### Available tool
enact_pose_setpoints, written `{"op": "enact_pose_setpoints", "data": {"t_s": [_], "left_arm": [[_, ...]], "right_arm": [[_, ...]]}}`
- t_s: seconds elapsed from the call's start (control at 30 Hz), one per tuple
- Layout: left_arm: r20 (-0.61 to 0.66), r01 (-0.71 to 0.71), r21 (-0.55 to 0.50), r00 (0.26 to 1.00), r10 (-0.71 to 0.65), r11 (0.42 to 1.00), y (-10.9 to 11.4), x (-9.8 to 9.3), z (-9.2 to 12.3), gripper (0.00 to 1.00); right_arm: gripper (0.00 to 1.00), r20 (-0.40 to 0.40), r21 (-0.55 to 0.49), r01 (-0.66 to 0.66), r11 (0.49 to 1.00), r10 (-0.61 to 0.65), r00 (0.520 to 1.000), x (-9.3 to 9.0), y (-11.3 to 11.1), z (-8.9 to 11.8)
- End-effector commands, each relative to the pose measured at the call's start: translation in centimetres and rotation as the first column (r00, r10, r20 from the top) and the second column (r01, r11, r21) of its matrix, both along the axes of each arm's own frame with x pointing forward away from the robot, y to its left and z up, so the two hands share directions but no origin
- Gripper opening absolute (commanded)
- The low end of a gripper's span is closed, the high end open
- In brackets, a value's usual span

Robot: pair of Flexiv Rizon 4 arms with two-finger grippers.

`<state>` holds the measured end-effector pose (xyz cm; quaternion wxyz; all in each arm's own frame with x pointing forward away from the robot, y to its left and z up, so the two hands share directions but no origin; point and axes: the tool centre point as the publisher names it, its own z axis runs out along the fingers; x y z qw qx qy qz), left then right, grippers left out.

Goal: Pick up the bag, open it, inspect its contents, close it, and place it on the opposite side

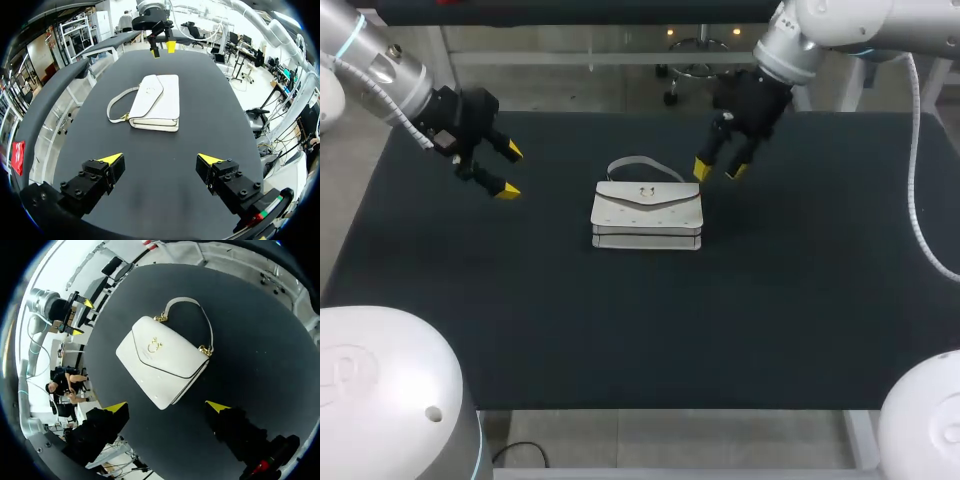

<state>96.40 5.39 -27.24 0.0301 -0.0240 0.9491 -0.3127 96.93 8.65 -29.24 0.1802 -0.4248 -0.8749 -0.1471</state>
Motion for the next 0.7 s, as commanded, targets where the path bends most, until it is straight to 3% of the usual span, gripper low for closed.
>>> {"op": "enact_pose_setpoints", "data": {"t_s": [0.03, 0.1, 0.6, 0.7], "left_arm": [[0.002, 0.000, -0.002, 1.000, 0.000, 1.000, 0.0, 0.0, -0.1, 1.00], [0.002, 0.000, -0.002, 1.000, 0.000, 1.000, 0.0, 0.0, -0.1, 1.00], [0.002, 0.000, -0.002, 1.000, 0.000, 1.000, 0.0, 0.0, -0.1, 1.00], [0.046, 0.037, 0.016, 0.998, -0.038, 0.999, -1.0, -0.5, 0.0, 1.00]], "right_arm": [[1.00, 0.223, -0.194, -0.019, 0.981, 0.063, 0.973, -0.9, 0.4, 0.8], [1.00, 0.279, -0.261, -0.009, 0.965, 0.085, 0.957, -1.2, 0.6, 0.9], [1.00, 0.279, -0.261, -0.009, 0.965, 0.085, 0.957, -1.2, 0.6, 0.9], [1.00, 0.373, -0.317, -0.052, 0.947, 0.175, 0.911, -1.6, 1.4, 1.3]]}}
